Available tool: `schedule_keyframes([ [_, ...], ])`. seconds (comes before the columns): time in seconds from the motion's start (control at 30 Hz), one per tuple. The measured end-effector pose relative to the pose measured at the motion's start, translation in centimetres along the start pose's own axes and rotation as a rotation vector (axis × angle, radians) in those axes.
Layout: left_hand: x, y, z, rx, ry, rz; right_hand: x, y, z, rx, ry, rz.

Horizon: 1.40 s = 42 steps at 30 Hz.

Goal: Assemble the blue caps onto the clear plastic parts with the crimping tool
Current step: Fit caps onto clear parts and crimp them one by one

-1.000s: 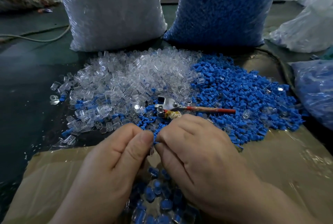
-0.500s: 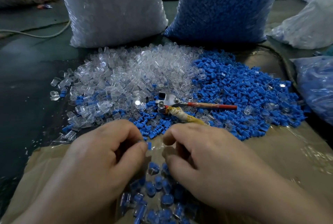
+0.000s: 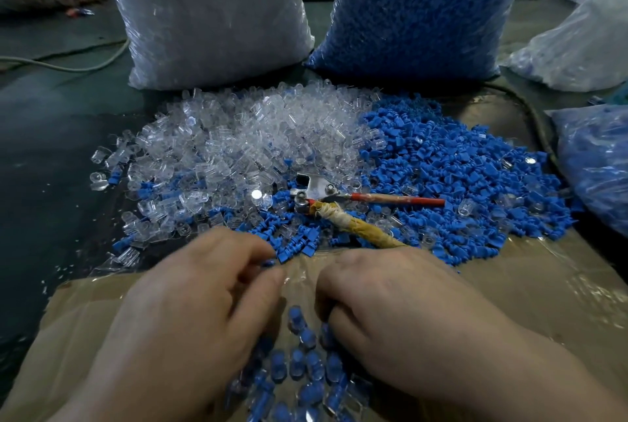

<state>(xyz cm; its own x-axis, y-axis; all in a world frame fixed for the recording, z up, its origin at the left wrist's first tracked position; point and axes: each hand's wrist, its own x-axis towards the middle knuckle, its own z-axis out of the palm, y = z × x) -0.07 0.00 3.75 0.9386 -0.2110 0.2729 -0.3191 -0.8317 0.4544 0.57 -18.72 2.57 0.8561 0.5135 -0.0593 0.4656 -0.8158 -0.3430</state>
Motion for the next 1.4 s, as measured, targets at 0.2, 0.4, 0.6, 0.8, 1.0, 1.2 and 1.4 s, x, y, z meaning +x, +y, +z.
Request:
schedule_keyframes([
  [0.2,1.3,-1.8,2.0,0.335,-0.168,-0.157,1.0,-0.2,-0.1,-0.099,0.173,0.093],
  [0.4,1.4,-2.0,2.5,0.233,-0.173,-0.041,2.0,0.1,0.8,-0.154,0.205,0.102],
  [0.6,1.0,-2.3,3.2,0.002,-0.116,0.032,2.1,0.1,0.4,-0.141,0.154,0.090],
  [0.8,0.9,-2.6,3.8,-0.049,-0.031,-0.061,2.0,0.4,0.6,-0.110,0.184,0.104],
  [1.0,0.9,-2.9,3.9,-0.052,-0.001,-0.097,1.9,0.4,0.7,-0.076,0.233,0.121],
  [1.2,0.8,-2.9,3.8,-0.069,0.043,-0.095,2.1,0.2,0.8,-0.145,0.213,0.115],
  [1.4,1.0,-3.2,3.3,-0.061,0.213,-0.135,2.0,0.3,0.6,-0.131,0.191,0.108],
])
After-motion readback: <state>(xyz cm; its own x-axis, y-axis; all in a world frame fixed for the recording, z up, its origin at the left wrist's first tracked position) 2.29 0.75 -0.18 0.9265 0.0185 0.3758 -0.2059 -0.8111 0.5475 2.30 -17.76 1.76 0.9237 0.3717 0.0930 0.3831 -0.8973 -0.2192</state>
